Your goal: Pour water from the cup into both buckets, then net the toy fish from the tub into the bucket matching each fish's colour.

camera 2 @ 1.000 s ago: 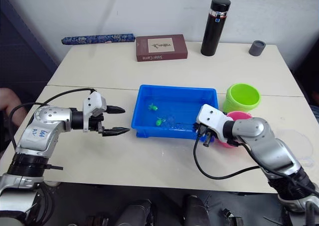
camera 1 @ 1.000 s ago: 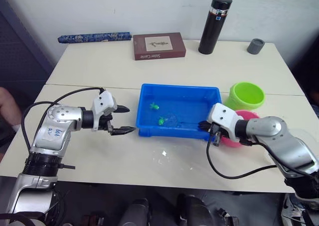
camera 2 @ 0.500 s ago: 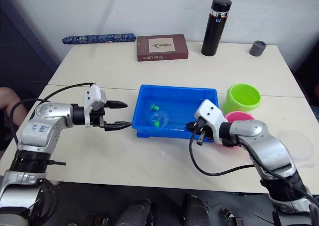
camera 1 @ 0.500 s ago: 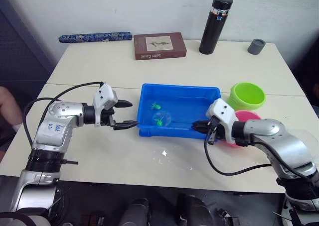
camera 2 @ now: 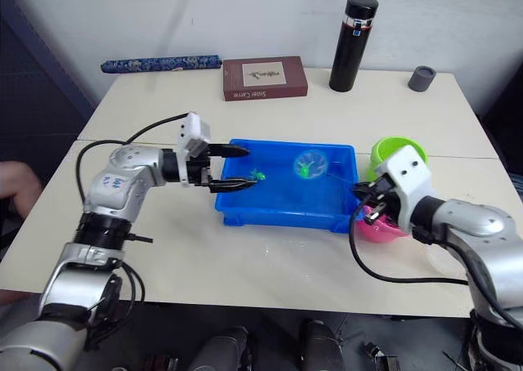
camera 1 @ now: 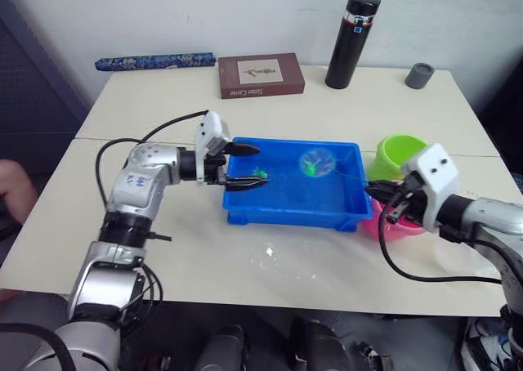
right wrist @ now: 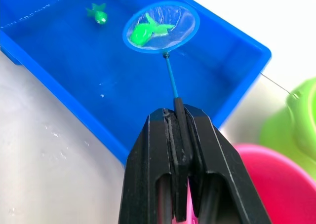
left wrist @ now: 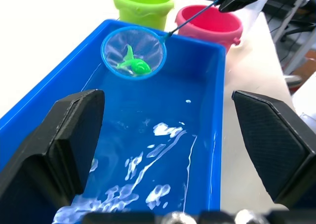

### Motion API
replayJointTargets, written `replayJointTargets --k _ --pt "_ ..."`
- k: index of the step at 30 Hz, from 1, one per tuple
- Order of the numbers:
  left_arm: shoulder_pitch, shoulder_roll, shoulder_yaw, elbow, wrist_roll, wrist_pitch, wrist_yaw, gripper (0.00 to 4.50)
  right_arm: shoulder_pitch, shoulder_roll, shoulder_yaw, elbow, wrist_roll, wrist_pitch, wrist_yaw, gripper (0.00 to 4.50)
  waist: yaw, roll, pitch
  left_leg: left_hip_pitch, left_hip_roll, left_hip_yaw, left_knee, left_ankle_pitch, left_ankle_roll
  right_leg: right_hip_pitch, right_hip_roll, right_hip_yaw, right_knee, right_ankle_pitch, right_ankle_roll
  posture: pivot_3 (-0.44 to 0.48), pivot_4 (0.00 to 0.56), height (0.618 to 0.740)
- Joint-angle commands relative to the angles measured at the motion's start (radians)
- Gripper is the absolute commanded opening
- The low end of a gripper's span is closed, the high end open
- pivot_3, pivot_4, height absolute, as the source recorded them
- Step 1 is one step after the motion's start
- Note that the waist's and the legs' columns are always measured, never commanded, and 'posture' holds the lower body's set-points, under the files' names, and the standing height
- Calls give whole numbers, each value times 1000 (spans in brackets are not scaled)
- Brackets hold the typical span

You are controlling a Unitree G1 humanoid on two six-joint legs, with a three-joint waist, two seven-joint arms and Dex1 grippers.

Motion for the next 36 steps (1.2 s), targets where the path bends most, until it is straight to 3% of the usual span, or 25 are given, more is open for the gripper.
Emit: replayJointTargets --k 1,6,14,20,24,28,36 --pt "-62 -45 1 51 -5 -46 -14 4450 72 -9 -57 -90 12 6 -24 0 2 0 0 0 0 0 0 0 0 0 0 0 0 0 0 0 150 740" --pt "-106 -85 -17 139 22 -118 -45 4450 57 29 -159 -142 47 46 -93 0 -1 0 0 0 -1 1 0 0 1 0 1 0 1 0 0 0 150 740" --pt "-172 -172 -10 183 24 -172 -34 4450 59 -81 -312 -68 -33 24 -149 0 4 0 0 0 -2 1 0 1 1 -1 0 1 1 0 0 0 150 740" --pt "-190 -204 -2 173 17 -168 -17 4450 139 -194 -242 43 -199 -186 -153 0 6 0 0 0 -2 2 -1 1 1 -1 0 1 1 0 1 0 150 740" --pt "-187 -210 3 158 18 -162 -10 4450 299 -403 -92 144 -553 -592 -181 0 1 1 0 1 -2 5 -2 1 2 -1 0 3 2 0 1 0 150 740" --pt "-175 -196 7 144 22 -154 -7 4450 401 -596 -31 311 -892 -932 -278 0 -1 1 0 2 -2 7 -2 1 2 -2 0 5 3 0 2 0 150 740" --pt "-165 -166 14 129 24 -140 -1 4450 318 -500 -23 384 -896 -1019 -248 0 0 0 0 2 0 5 -2 1 0 0 1 3 1 0 2 0 150 740"
